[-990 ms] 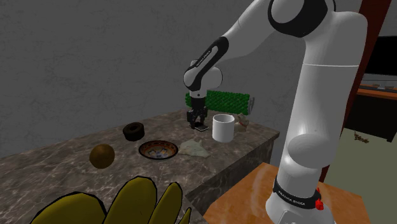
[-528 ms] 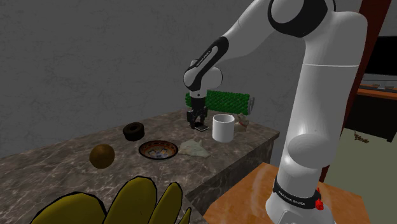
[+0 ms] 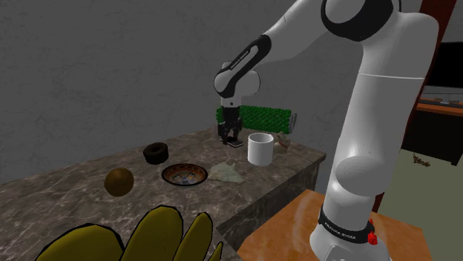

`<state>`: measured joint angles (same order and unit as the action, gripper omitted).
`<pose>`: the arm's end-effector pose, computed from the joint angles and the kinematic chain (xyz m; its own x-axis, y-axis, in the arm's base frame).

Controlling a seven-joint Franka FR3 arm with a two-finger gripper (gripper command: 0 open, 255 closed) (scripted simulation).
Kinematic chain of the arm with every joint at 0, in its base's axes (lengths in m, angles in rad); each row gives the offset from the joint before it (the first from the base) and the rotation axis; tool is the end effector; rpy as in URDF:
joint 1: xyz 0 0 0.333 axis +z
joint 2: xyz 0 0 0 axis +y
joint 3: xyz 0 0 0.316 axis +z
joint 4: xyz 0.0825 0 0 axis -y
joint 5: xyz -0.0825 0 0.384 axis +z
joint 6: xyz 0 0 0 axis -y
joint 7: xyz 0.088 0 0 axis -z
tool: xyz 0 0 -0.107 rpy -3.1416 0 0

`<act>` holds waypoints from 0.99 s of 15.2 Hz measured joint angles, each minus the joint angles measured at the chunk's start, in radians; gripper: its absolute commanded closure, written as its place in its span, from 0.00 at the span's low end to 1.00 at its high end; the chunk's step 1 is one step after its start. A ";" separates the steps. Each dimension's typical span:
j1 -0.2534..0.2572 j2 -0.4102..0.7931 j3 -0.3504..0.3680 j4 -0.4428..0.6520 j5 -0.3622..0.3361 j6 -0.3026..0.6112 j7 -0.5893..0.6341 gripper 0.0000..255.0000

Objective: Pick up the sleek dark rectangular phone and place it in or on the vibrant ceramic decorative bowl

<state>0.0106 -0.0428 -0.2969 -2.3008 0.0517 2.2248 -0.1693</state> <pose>0.4825 -0.1406 0.3617 0.9887 -0.1473 -0.0267 -0.1487 -0.9872 -0.0577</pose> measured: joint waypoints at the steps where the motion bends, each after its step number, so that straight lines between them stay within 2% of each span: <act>1: 0.000 -0.009 0.000 0.004 -0.004 -0.012 0.003 1.00; 15: -0.001 -0.096 0.008 0.113 -0.036 -0.204 0.035 1.00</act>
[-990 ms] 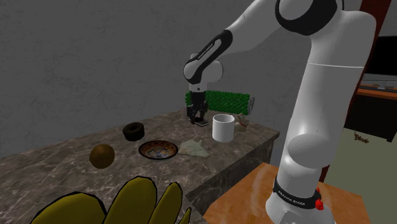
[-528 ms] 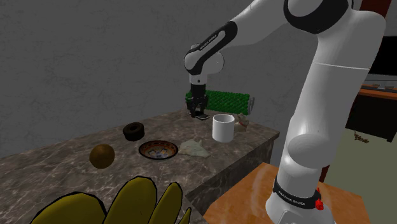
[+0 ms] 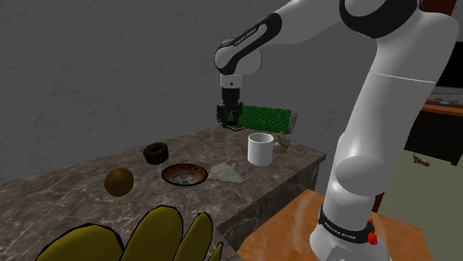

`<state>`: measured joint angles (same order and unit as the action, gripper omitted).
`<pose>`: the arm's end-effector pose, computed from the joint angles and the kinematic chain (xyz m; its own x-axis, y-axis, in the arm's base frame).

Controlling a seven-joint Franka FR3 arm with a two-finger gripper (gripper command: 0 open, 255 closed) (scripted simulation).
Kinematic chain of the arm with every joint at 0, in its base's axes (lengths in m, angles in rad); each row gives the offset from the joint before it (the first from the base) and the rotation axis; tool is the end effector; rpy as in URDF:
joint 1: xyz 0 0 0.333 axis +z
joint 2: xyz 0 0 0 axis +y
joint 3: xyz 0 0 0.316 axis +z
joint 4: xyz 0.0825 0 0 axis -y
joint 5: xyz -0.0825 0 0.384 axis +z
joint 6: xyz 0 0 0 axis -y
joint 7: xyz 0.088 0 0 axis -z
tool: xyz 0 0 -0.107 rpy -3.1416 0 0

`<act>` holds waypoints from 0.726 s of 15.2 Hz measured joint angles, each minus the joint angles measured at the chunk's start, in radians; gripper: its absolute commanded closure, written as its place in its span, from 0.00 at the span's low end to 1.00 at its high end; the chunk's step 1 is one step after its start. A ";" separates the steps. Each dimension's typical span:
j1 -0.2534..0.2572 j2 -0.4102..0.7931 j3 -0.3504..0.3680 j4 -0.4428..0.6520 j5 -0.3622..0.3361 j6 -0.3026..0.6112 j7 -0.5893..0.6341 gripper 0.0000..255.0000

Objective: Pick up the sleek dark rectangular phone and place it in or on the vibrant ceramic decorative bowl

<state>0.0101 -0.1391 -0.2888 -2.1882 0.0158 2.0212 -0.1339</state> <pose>0.4824 -0.1402 0.4416 0.9887 -0.1473 -0.0264 -0.1486 -0.9872 -0.0575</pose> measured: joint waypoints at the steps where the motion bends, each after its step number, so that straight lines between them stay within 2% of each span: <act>1: -0.001 -0.007 0.000 0.007 -0.002 -0.015 0.001 1.00; 6: 0.028 -0.040 0.042 -0.011 -0.002 -0.026 0.071 1.00; 11: 0.084 -0.089 0.125 -0.066 0.009 -0.014 0.205 1.00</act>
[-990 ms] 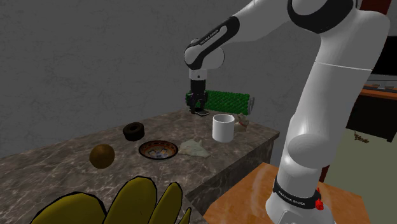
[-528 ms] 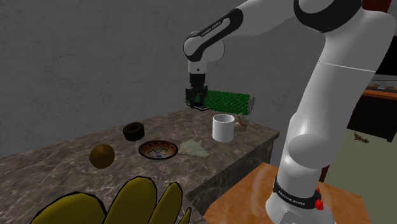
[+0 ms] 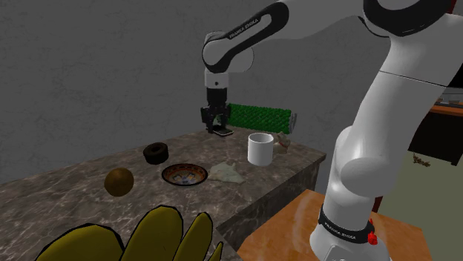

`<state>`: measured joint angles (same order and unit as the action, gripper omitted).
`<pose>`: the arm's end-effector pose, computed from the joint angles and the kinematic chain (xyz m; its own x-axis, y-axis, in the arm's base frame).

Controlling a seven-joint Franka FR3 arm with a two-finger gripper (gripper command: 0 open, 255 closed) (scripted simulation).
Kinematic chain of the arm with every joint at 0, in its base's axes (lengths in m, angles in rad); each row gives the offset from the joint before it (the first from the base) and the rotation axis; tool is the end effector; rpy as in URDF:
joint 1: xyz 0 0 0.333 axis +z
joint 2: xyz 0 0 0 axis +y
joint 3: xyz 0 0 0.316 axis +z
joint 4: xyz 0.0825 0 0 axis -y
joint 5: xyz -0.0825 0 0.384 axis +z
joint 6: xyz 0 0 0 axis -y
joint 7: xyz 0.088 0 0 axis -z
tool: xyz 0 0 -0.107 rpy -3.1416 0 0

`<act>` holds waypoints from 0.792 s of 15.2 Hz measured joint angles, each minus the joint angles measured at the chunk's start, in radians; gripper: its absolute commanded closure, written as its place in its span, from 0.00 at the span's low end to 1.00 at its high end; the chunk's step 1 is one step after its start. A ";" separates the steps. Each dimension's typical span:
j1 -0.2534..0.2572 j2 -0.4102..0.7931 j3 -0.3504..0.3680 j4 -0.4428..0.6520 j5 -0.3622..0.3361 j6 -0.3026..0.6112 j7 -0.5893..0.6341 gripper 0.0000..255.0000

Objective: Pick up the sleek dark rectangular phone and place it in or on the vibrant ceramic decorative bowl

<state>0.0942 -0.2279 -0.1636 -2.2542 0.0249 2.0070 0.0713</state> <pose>0.4752 -0.0340 0.4545 0.9890 -0.1456 -0.0269 -0.1469 -0.9875 -0.0573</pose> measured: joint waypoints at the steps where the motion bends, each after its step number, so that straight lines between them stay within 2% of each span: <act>1: 0.011 -0.001 0.016 0.002 0.005 -0.002 0.025 1.00; 6: 0.064 -0.017 0.093 -0.013 0.025 0.002 0.145 1.00; 12: 0.130 0.024 0.187 0.022 0.051 0.018 0.290 1.00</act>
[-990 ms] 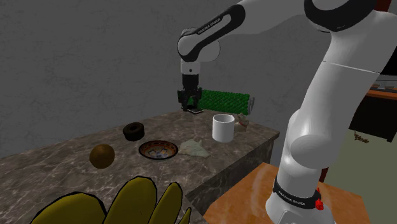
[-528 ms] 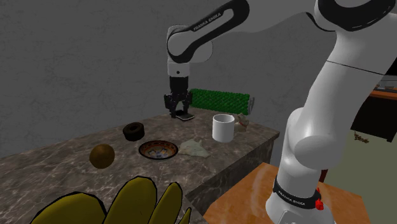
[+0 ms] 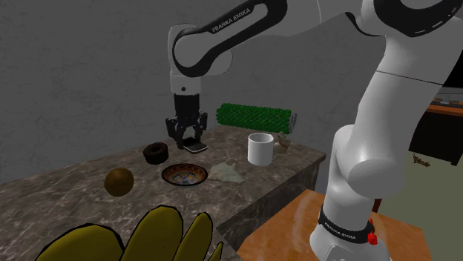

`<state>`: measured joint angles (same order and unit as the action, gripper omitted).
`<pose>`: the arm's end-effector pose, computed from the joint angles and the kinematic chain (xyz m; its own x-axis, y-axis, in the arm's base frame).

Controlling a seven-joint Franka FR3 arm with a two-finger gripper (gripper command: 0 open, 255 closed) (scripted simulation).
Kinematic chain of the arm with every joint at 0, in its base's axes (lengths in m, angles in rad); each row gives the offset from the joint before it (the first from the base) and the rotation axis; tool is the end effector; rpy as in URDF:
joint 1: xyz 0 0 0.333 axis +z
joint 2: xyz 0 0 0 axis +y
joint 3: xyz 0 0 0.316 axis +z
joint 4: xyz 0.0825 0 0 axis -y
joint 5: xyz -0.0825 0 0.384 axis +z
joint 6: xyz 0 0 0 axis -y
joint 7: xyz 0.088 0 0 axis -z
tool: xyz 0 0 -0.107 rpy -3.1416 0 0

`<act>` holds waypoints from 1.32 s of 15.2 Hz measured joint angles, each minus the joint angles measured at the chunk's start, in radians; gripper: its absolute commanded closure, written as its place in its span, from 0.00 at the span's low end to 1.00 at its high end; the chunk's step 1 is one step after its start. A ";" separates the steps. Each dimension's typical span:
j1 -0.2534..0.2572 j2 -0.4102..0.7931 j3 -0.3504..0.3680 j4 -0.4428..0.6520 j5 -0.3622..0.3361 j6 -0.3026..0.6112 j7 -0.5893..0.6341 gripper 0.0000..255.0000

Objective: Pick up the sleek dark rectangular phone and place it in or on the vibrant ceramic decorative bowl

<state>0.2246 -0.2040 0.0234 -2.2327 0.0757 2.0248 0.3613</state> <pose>0.4693 0.1237 0.4562 0.9889 -0.1458 -0.0269 -0.1471 -0.9875 -0.0573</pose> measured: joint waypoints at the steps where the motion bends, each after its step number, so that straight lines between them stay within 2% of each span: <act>1: 0.010 0.010 0.014 0.013 0.003 -0.002 0.022 1.00; 5: 0.031 0.025 0.043 0.009 0.009 0.021 0.069 1.00; 16: 0.033 0.090 0.047 -0.082 0.013 0.175 0.064 1.00; 20: 0.034 0.099 0.048 -0.088 0.013 0.191 0.063 1.00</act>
<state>0.2584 -0.1047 0.0714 -2.3203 0.0889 2.2161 0.4246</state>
